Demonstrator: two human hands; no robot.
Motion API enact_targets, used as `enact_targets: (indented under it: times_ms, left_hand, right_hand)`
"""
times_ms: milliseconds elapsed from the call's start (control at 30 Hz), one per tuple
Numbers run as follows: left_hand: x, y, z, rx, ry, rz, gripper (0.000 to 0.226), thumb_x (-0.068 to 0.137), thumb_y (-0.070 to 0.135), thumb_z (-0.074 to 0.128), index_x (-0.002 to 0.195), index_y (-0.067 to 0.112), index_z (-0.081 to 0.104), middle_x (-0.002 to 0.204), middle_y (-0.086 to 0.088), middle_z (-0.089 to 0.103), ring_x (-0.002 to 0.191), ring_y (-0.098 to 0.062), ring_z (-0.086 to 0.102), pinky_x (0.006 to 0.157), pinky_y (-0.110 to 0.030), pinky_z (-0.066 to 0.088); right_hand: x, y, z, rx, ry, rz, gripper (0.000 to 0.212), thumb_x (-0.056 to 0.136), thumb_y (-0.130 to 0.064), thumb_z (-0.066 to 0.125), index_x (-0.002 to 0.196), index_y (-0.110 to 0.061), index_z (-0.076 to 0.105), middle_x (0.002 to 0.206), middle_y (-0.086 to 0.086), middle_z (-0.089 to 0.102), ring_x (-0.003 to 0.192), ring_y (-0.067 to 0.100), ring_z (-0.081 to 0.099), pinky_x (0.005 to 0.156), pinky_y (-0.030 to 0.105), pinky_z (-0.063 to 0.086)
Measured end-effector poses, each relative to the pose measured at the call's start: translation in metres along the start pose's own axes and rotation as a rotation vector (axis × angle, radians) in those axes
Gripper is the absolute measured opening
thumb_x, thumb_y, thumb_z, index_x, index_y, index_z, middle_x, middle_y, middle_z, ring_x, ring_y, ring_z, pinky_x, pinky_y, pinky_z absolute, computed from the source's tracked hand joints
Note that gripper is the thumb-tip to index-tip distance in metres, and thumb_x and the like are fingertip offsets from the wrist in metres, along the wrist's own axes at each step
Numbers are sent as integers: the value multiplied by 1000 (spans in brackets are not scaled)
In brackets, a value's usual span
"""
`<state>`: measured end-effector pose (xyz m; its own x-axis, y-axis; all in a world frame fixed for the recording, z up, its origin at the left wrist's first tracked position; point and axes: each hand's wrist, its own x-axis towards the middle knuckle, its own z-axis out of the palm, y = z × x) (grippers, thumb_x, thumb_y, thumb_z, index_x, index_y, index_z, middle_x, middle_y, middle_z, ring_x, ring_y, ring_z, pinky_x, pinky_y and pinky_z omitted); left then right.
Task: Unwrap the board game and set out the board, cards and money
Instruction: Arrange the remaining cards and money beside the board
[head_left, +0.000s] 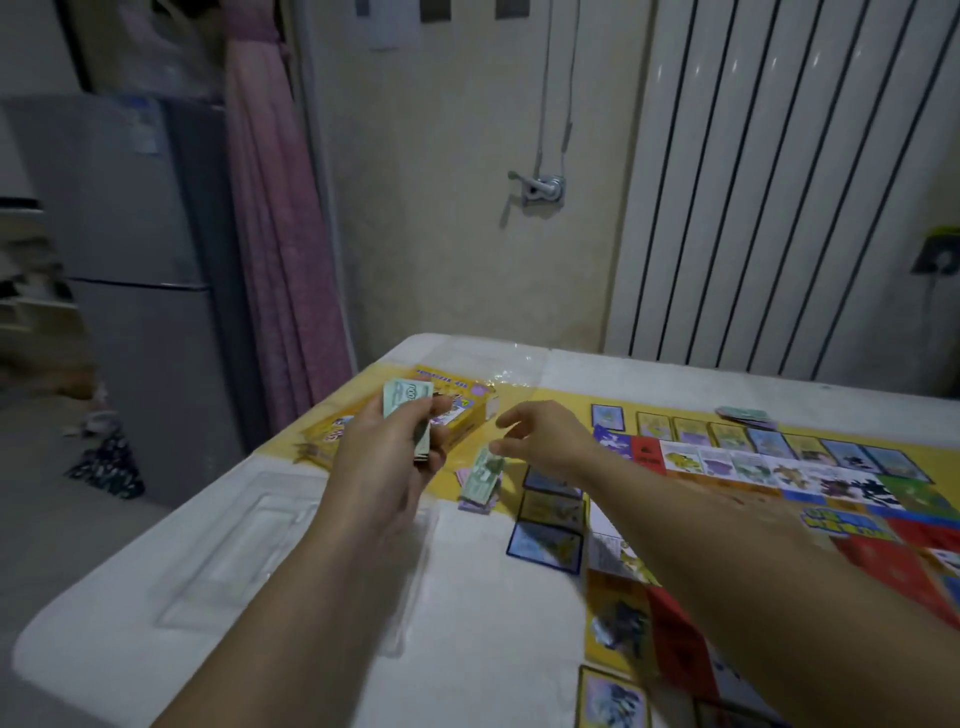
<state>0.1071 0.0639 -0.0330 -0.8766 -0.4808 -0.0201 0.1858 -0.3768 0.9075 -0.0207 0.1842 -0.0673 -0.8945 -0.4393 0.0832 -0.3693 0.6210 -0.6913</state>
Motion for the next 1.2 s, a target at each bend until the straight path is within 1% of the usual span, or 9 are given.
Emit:
enact_targets:
  times_ms: [67,167,233,367,467,733,933,1100,1200]
  left_hand:
    - [-1,-1,-1,-25,5,-26,21,95,3,44,80,10,58,72,-2,59,45,-5,46,37,-14,35]
    - [-4,-7,4,-62,-30,-90,20,96,2,37,90,4,56,66,-3,61,45,-7,45,38,-13,34]
    - [-10,-11,11,-70,-69,-153,20,95,1,36,93,6,56,60,-1,64,44,-7,47,40,-14,39]
    - [-37,-18,32,-27,-184,-240,22,95,-1,38,91,10,56,74,-6,61,56,-14,53,52,-25,47]
    - [-66,-27,53,42,-322,-251,23,94,-2,38,88,9,57,65,-4,62,48,-13,56,40,-19,42]
    - [-129,-54,121,116,-623,-248,28,92,-4,35,76,8,55,54,-1,60,47,-8,59,55,-28,34]
    - [-168,-78,176,195,-801,-301,22,98,11,40,89,9,59,79,-4,68,66,-14,60,72,-30,46]
    - [-207,-96,221,225,-879,-233,30,99,10,36,84,14,61,63,1,59,54,-8,55,62,-23,47]
    - [-225,-109,243,211,-926,-261,28,98,12,38,91,14,65,69,0,64,63,-11,61,68,-24,47]
  right_hand:
    - [0,-4,2,-54,59,-40,39,87,-29,67,122,-12,61,113,4,65,98,13,59,74,17,37]
    - [-19,-17,-7,12,144,-182,29,90,-27,63,117,-14,64,104,-1,66,78,0,54,62,10,36]
    - [-43,-27,-20,89,135,-280,29,89,-27,63,117,-20,62,104,-7,65,83,1,56,70,15,42]
    - [-105,-33,-51,-50,27,-406,60,82,-34,71,136,-30,44,128,-13,52,113,1,46,87,12,39]
    - [-144,-26,-67,-344,20,-445,89,76,-38,75,148,-24,24,143,-5,38,128,8,33,99,13,29]
    - [-220,19,-114,-511,219,-419,56,74,-23,72,122,-2,53,111,12,59,102,27,50,86,42,43]
    - [-271,58,-167,-580,370,-348,69,75,-26,65,139,-9,44,116,8,57,101,25,47,85,24,32]
    - [-321,86,-195,-183,422,-80,84,74,-30,78,145,-21,34,131,-9,49,120,6,47,101,18,36]
    - [-347,102,-197,390,498,47,45,78,-18,75,119,-16,58,114,-3,67,107,10,62,96,33,49]
